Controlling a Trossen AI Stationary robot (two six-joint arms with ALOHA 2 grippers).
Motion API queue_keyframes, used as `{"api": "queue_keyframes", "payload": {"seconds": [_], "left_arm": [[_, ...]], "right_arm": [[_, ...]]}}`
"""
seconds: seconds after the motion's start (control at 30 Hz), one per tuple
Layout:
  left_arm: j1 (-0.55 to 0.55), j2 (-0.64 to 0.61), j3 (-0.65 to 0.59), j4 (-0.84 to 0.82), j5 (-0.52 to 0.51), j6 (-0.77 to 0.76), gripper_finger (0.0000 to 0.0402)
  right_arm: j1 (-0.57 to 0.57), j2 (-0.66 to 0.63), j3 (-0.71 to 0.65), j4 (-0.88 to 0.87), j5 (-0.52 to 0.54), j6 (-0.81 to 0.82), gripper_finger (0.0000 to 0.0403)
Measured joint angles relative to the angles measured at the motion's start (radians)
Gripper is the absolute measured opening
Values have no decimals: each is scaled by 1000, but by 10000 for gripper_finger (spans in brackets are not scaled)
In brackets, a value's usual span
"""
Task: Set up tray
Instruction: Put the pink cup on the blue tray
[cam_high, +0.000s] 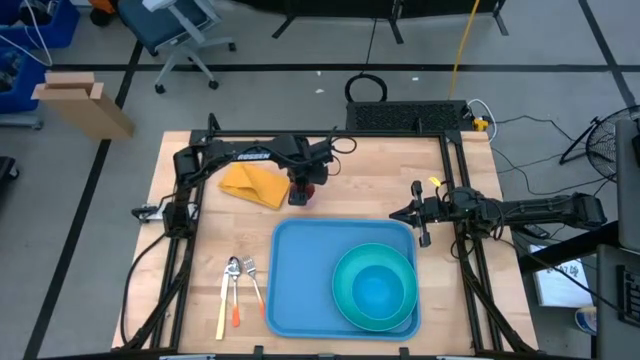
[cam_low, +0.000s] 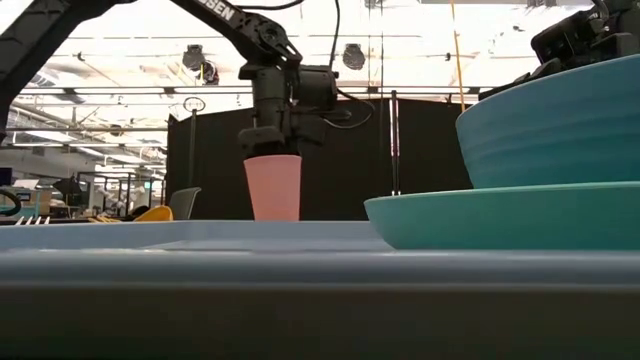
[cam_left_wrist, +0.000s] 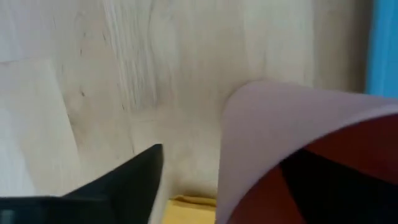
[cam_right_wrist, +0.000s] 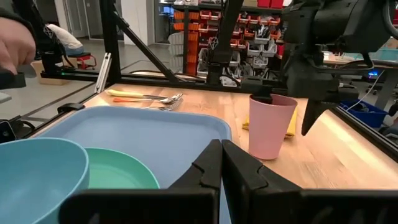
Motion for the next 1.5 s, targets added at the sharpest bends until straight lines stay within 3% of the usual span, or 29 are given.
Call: {"api": "queue_keyframes", "payload": {"seconds": [0.33,0.57,0.7,0.97,1.27,1.5], "left_arm": [[-23,-5,0,3,-1,24,21],[-64,-5,47,-40,-28,75,7],[-85,-5,161,-135,-58,76,6],[-188,-5,400,-337,-11,35,4],[-438,-5,363,-251,-55,62,3],[-524,28,275,-124,-46,37,2]], "right_arm": [[0,0,0,0,2,-3,0],[0,0,0,0,2,-5,0],[0,0,0,0,2,-9,0],[0,0,0,0,2,-11,0],[0,0,0,0,2,-11,0],[0,0,0,0,2,2,0]]}}
